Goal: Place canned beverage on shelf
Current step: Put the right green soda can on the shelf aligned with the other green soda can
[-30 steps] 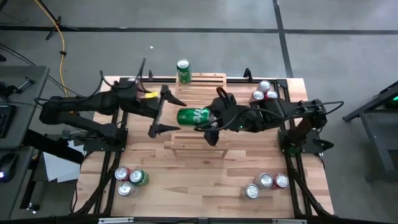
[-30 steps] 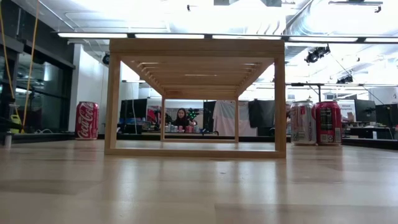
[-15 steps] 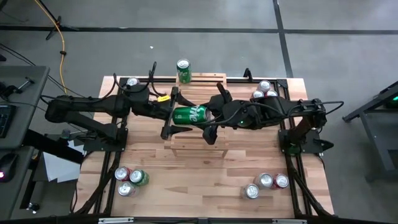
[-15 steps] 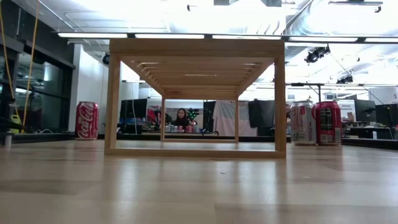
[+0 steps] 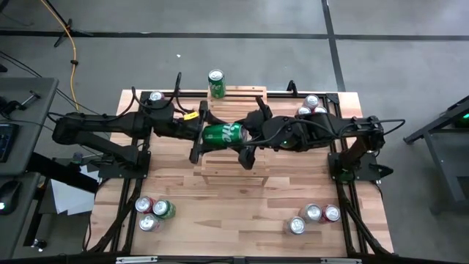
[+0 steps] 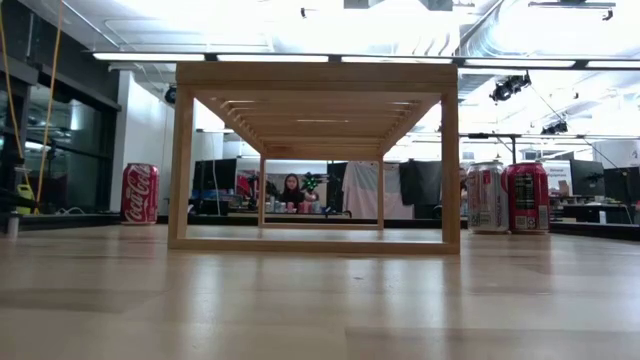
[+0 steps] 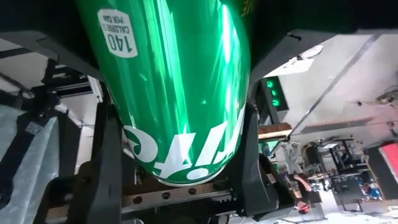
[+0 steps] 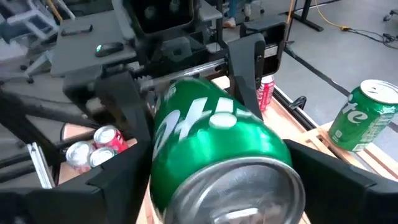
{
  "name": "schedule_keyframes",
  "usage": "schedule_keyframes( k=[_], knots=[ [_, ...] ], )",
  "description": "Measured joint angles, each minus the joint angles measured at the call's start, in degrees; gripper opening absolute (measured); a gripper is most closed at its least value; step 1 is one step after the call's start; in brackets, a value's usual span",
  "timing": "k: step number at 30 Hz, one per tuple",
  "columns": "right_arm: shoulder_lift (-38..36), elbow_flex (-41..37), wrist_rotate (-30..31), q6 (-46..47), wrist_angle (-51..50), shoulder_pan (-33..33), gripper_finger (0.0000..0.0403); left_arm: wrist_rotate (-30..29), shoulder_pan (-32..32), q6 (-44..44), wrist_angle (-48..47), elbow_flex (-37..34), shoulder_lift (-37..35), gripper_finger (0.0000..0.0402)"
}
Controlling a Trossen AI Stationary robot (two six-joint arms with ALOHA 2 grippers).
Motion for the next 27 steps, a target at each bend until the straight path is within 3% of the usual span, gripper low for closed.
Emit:
schedule_keyframes(
  k=[4,7,10,14,16,19,23,27],
  knots=[
    [-0.3,0.1,0.1,0.4,1.3,0.0,0.0374,-2.3,0.6,1.5,-4.3,-0.1,-1.0,0.0287],
    [-1.1,0.1,-0.5,-0.2,0.4,0.0,0.0380,-7.5,0.7,3.6,-9.4,-0.2,-3.1,0.0287],
    [-3.1,0.1,-0.1,2.5,-3.7,0.4,0.0382,-11.2,1.1,3.5,-14.3,-0.2,-6.2,0.0287],
    [-4.9,-1.8,3.3,9.8,-14.5,2.6,0.0383,-9.9,2.7,-4.0,-15.2,-1.5,-9.8,0.0287],
    [-4.8,-4.6,5.6,13.2,-16.8,4.4,0.0384,-7.3,3.2,-8.2,-6.6,-6.3,-11.9,0.0287],
    [-4.8,-10.9,7.9,16.0,-12.3,6.9,0.0384,-4.2,2.9,-16.1,14.2,-16.5,-13.3,0.0287],
    [-4.6,-20.5,11.4,13.9,6.9,7.9,0.0385,-5.4,1.9,-25.7,36.7,-26.8,-11.1,0.0287],
    [-4.8,-26.4,15.6,6.2,31.4,6.0,0.0385,-10.5,0.4,-28.1,47.4,-29.0,-8.3,0.0287]
  ],
)
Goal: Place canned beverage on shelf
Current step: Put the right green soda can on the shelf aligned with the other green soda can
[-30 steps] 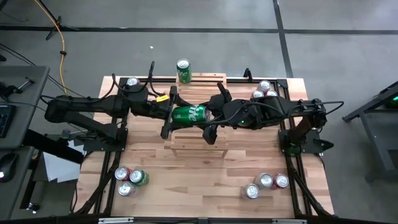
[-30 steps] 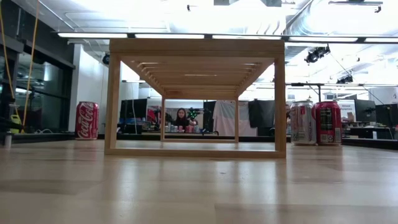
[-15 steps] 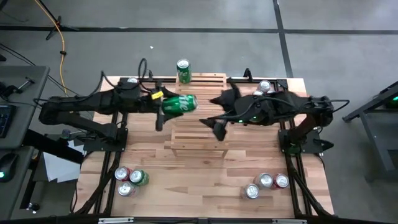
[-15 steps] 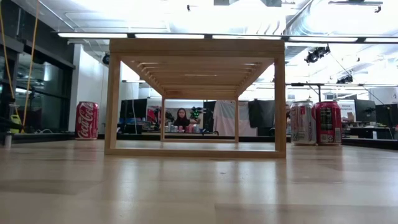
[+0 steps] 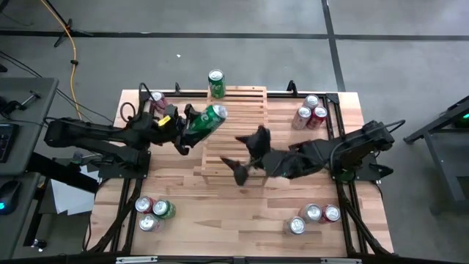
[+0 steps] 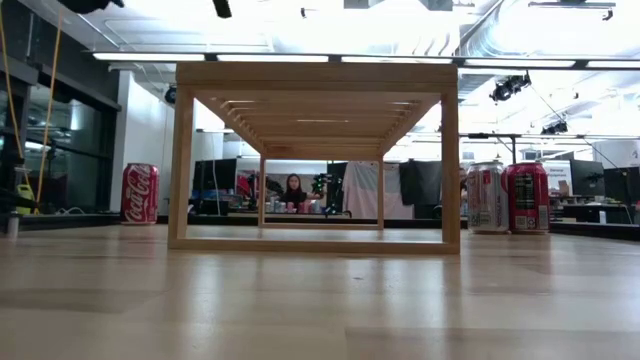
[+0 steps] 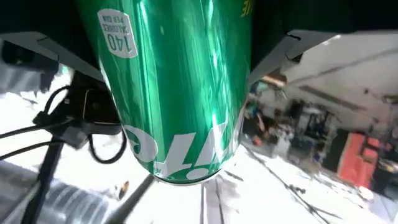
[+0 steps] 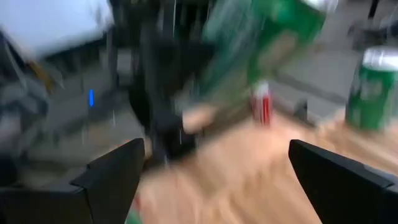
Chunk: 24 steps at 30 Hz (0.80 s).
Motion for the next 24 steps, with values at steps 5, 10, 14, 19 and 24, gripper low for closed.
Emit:
schedule_keyframes(
  k=[5,10,14,19,24],
  knots=[
    [0.0,-2.6,-0.2,-6.4,19.6,-4.3,0.0385,0.2,-1.3,3.6,0.8,3.0,2.5,0.0287],
    [0.0,-2.7,-8.3,-6.9,29.3,-8.2,0.0385,0.0,-2.2,7.7,1.1,5.9,4.2,0.0287],
    [0.0,-2.7,-11.7,-5.3,31.4,-10.3,0.0385,0.1,-2.7,8.1,1.1,6.6,5.5,0.0287],
    [0.0,-2.7,-14.6,-3.9,30.8,-10.8,0.0385,-0.7,-2.8,8.7,1.1,6.5,6.2,0.0287],
    [0.0,-2.7,-14.2,-4.7,30.6,-10.5,0.0373,-2.8,-2.7,11.6,3.6,6.5,6.3,0.0287]
  ],
)
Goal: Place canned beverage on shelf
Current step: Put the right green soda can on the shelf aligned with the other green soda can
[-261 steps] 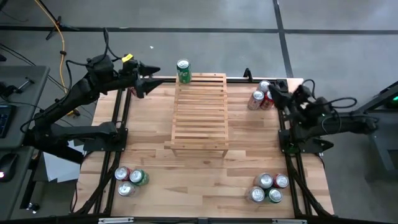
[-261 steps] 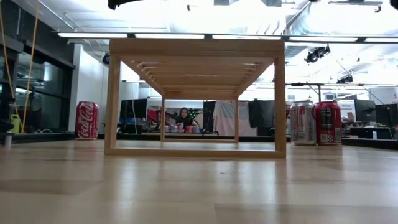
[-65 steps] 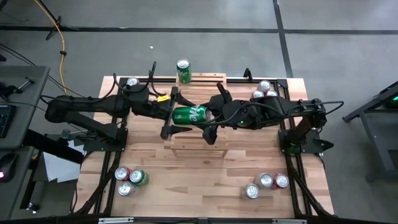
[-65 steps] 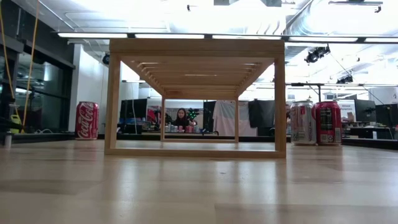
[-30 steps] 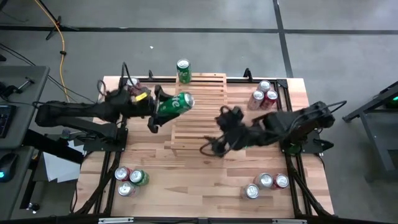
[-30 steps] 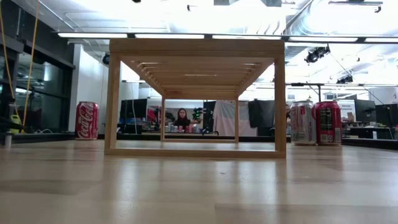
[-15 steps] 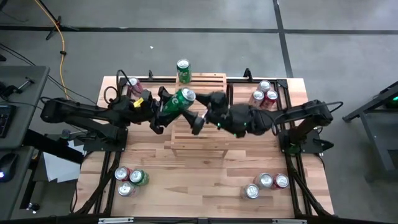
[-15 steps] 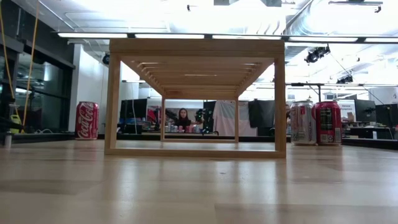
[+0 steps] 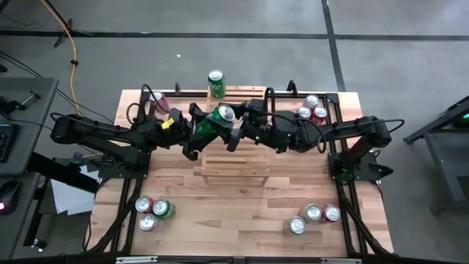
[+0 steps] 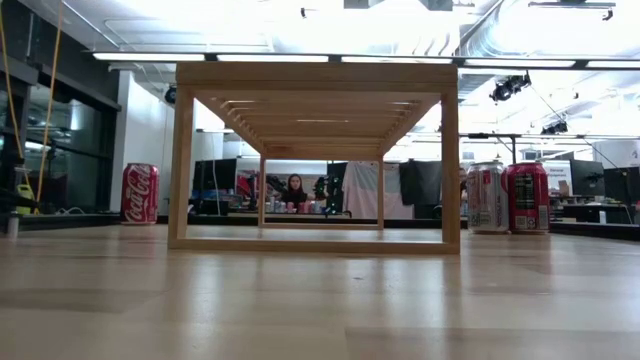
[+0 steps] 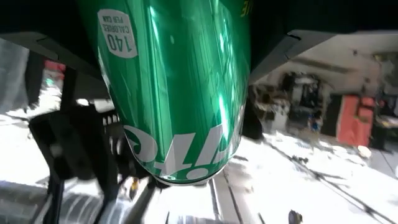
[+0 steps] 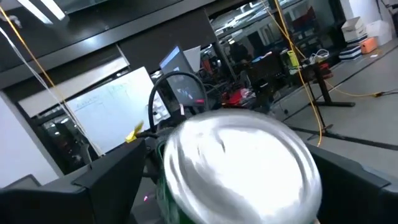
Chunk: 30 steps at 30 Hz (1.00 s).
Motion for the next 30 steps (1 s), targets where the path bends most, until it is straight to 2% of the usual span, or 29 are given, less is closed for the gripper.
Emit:
schedule_keyframes(
  k=[9,14,15,17,21,23,26,30],
  knots=[
    [0.0,0.0,-0.9,0.9,-0.2,-1.8,0.0295,-1.3,1.0,1.5,1.1,0.0,-0.1,0.0287],
    [-0.6,0.2,-0.5,-0.5,-1.6,-1.8,0.0295,0.6,2.0,1.5,-0.3,0.1,-0.4,0.0287],
    [-0.9,0.5,-0.8,-1.1,-3.3,-1.8,0.0295,1.8,2.3,2.1,-1.7,0.1,-0.9,0.0288],
    [-2.3,0.6,-2.0,-1.8,-8.4,-1.8,0.0295,3.8,3.1,3.9,-7.4,0.3,-2.6,0.0317],
    [-7.7,0.7,2.5,-3.3,-21.0,-2.2,0.0295,1.5,5.1,4.5,-21.6,0.1,-8.9,0.0383],
    [-10.8,1.2,7.0,-2.4,-27.5,-2.3,0.0295,0.6,6.2,5.2,-28.0,0.2,-11.8,0.0385],
    [-12.9,0.5,9.4,-0.5,-40.8,-3.4,0.0295,-1.8,8.0,5.4,-34.5,0.0,-15.4,0.0375],
    [-14.6,-5.1,3.2,0.3,-46.9,-8.2,0.0295,-4.5,11.0,5.4,-33.5,0.1,-18.7,0.0373]
  ],
)
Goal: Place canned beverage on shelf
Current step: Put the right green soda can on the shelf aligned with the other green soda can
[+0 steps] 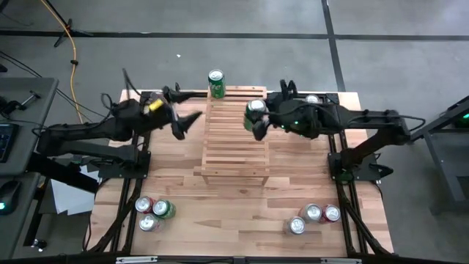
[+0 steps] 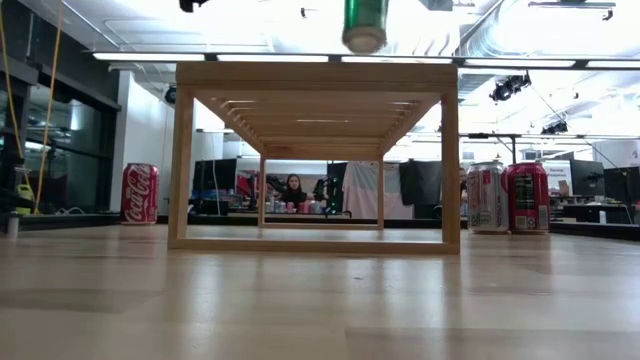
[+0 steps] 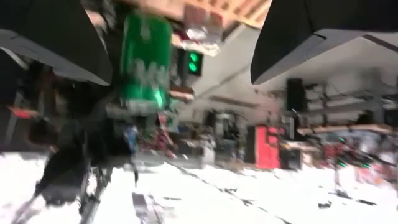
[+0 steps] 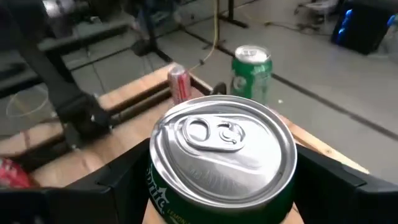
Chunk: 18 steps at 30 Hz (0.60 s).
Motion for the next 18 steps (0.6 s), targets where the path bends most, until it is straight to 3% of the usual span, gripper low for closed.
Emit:
schedule_keyframes(
  k=[6,10,18],
  knots=[
    [-1.4,-15.9,-17.2,-6.2,24.3,-12.1,0.0295,-0.8,5.1,-2.0,4.2,0.0,-0.3,0.0373],
    [0.0,-19.0,-23.8,-10.2,38.2,-18.6,0.0295,-1.2,7.4,-6.4,4.4,0.0,-0.2,0.0373],
    [9.5,-12.0,-28.3,-15.4,34.0,-25.3,0.0295,-1.1,10.1,-9.8,4.2,0.0,0.2,0.0374]
  ],
)
